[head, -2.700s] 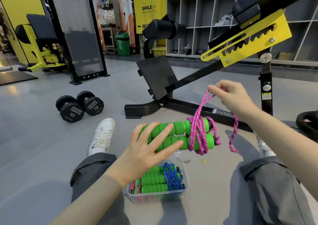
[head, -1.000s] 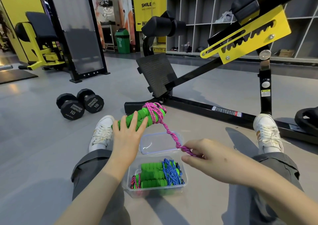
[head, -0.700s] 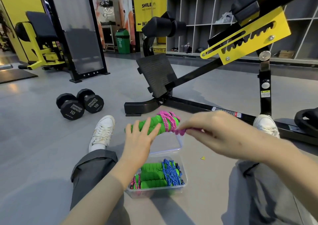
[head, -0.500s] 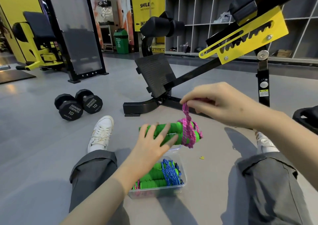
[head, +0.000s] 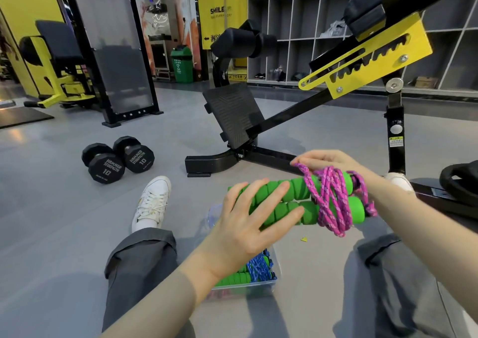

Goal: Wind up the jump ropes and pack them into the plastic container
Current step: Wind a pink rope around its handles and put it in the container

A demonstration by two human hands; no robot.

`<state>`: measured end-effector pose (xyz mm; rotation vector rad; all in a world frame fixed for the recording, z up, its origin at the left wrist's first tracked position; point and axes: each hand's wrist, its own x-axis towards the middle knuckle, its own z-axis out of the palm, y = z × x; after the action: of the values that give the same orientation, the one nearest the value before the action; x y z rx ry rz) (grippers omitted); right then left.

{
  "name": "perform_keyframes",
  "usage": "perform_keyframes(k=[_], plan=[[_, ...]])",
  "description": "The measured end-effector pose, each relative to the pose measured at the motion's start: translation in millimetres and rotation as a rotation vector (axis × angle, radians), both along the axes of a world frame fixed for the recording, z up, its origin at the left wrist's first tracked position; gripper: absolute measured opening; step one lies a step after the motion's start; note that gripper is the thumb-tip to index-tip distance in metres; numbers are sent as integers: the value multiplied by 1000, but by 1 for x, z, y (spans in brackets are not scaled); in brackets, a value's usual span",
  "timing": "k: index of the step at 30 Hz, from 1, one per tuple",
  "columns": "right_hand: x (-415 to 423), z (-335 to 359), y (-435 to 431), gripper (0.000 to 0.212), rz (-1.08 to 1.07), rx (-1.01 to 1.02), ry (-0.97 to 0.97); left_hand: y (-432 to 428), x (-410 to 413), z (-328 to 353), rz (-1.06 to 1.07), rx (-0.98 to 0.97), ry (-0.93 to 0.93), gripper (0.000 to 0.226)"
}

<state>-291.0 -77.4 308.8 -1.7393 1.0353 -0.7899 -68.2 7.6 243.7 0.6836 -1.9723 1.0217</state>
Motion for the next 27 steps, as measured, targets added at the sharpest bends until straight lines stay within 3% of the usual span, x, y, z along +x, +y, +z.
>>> perform_keyframes(k=[1,2,5,8,10,14,18,21,23,27], plan=[[-2,-17,0,24,-42,83,-83,1,-2,4,6,1,34,24],[-2,-31,0,11,-111,147,-190,1,-3,7,18,8,61,24],[17,-55,23,37,-71,158,-298,-5,1,10,74,30,105,25],[37,-63,46,30,-43,208,-481,-15,8,5,136,55,122,40],[43,-67,54,27,-91,198,-483,-19,10,1,181,88,137,51],[54,-76,67,23,-137,126,-405,-26,14,-3,263,103,141,50],[60,-72,76,21,-259,-203,-176,-34,24,-7,338,104,146,52],[60,-69,82,29,-364,-439,-156,-36,31,-10,361,84,97,44],[58,-66,85,25,-370,-447,-219,-36,33,-12,358,85,51,37],[61,-56,94,13,-243,-243,-410,-36,35,-16,356,74,24,36]])
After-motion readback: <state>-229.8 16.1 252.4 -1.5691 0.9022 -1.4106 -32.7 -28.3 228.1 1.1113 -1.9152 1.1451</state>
